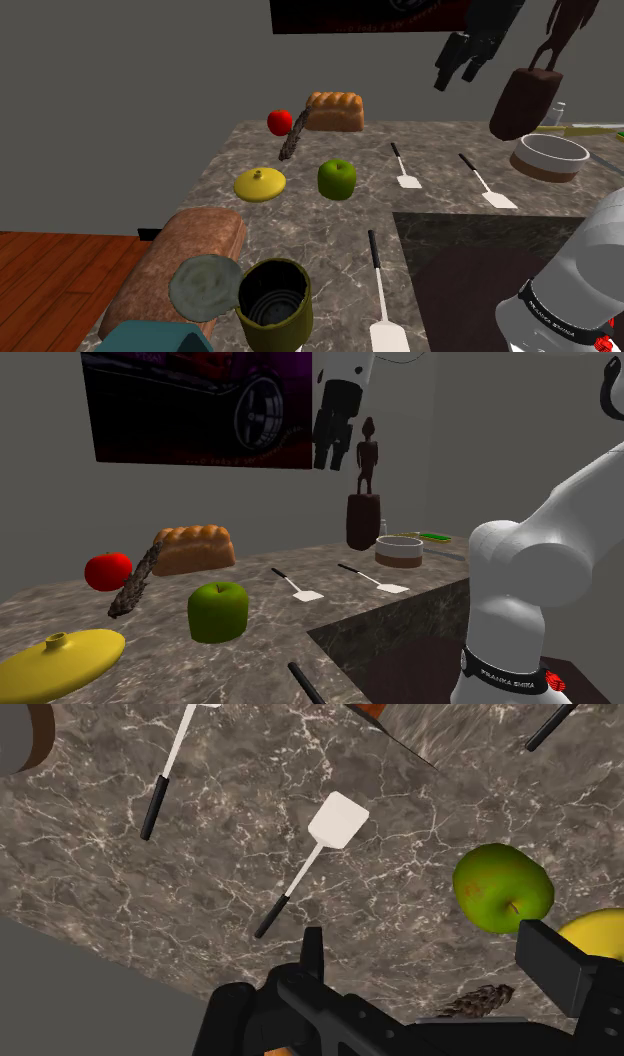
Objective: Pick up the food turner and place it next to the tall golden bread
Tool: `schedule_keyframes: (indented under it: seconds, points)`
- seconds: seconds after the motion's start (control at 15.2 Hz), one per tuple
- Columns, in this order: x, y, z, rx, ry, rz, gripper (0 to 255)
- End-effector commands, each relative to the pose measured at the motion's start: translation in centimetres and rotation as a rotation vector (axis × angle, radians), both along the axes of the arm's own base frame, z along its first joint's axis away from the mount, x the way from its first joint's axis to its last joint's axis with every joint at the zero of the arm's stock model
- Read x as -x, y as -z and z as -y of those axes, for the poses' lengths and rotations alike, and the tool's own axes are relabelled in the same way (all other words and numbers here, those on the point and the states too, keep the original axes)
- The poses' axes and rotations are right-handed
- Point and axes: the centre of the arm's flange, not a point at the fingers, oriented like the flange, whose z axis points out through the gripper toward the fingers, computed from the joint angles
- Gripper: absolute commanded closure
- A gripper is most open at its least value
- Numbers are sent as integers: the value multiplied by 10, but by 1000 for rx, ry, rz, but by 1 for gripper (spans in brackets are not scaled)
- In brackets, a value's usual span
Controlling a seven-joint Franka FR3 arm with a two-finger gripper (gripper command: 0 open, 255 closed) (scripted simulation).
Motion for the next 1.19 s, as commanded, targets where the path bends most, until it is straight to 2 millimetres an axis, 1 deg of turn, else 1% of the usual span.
schedule_keyframes:
  seconds: [0.0, 0.53, 0.79, 1.12]
  points:
    - [0, 0, 0, 0, 0, 0, 0]
    - [-9, 74, 72, -25, 180, -39, 0]
    - [-8, 112, 108, -37, 269, -58, 0]
    - [-1, 159, 151, -53, 382, -83, 0]
